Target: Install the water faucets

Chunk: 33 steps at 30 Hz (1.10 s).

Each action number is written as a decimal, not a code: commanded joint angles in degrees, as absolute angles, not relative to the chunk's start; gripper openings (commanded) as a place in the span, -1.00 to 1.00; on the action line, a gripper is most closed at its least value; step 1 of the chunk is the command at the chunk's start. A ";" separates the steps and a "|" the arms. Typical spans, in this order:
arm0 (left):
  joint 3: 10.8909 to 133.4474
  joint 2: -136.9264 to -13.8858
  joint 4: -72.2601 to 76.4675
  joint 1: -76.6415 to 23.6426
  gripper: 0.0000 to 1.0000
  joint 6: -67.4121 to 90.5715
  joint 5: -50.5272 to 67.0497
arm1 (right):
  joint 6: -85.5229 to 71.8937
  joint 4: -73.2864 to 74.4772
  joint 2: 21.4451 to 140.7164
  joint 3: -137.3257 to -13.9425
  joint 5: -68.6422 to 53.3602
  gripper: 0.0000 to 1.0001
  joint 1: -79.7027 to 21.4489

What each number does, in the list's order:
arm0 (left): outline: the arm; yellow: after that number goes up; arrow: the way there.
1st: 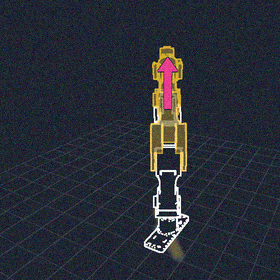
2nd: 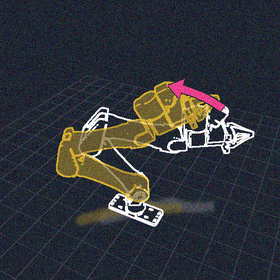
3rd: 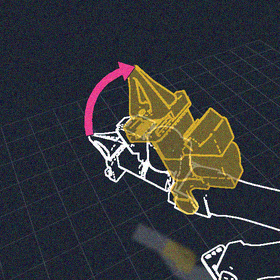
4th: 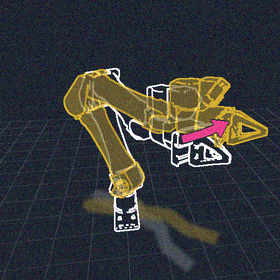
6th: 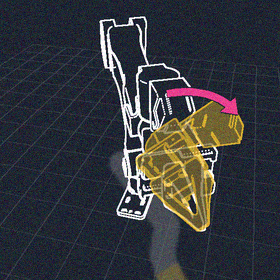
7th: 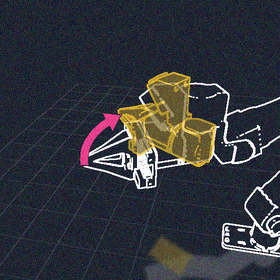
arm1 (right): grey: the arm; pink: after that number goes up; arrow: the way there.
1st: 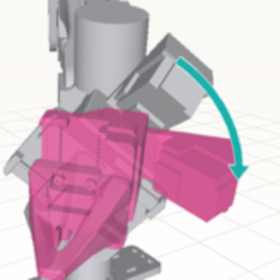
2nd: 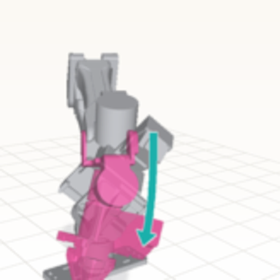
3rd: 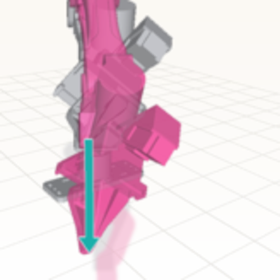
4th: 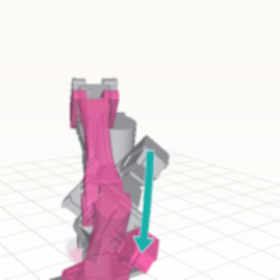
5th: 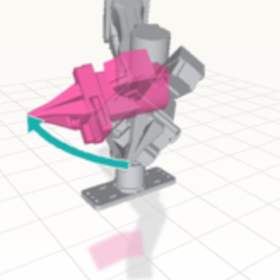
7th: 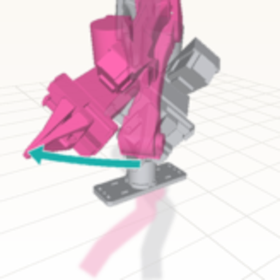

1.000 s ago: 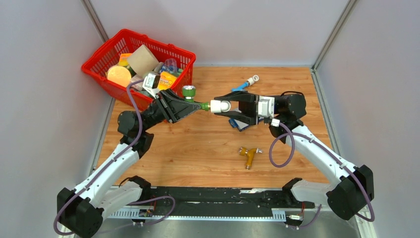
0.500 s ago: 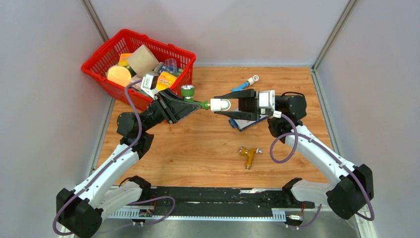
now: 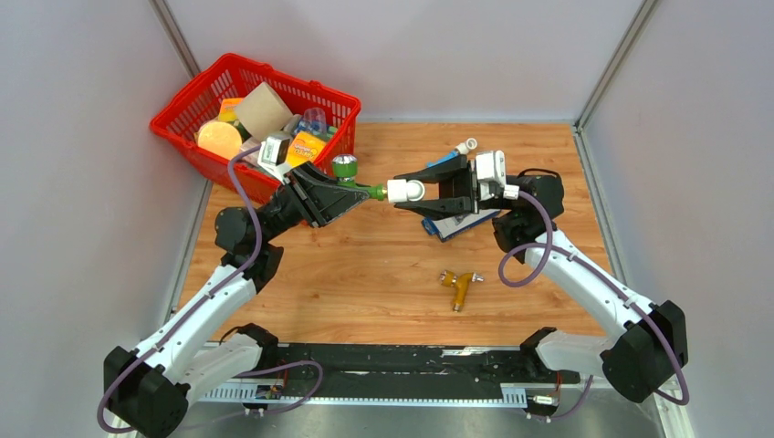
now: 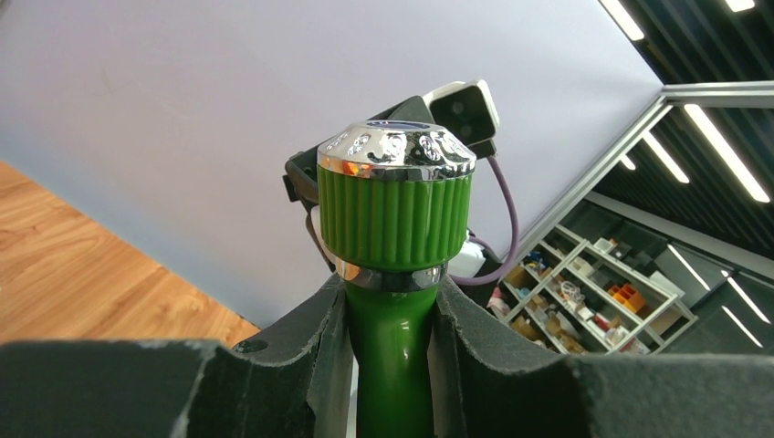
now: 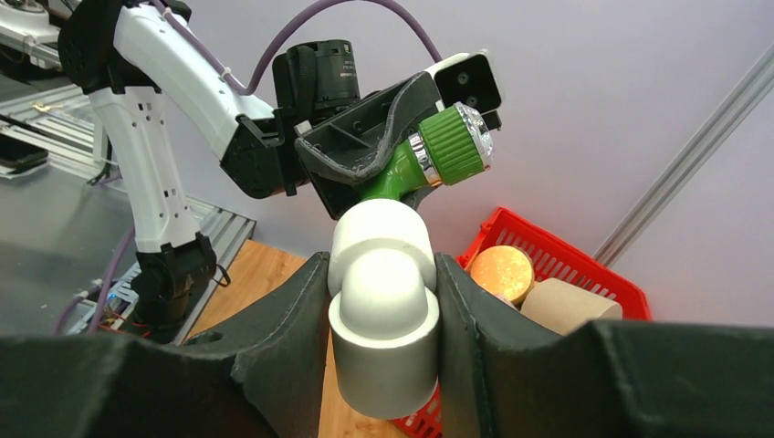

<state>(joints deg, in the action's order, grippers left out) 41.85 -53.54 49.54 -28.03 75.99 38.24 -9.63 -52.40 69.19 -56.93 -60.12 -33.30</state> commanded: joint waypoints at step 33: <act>41.57 -53.26 53.44 -29.88 -1.00 59.95 45.96 | -43.14 -42.36 71.54 -57.92 -45.88 -1.00 -34.01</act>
<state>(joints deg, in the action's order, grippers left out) 41.63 -53.39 50.85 -27.97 63.53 37.43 -36.62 -46.19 70.46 -58.28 -52.03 -33.19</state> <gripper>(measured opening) 0.372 0.423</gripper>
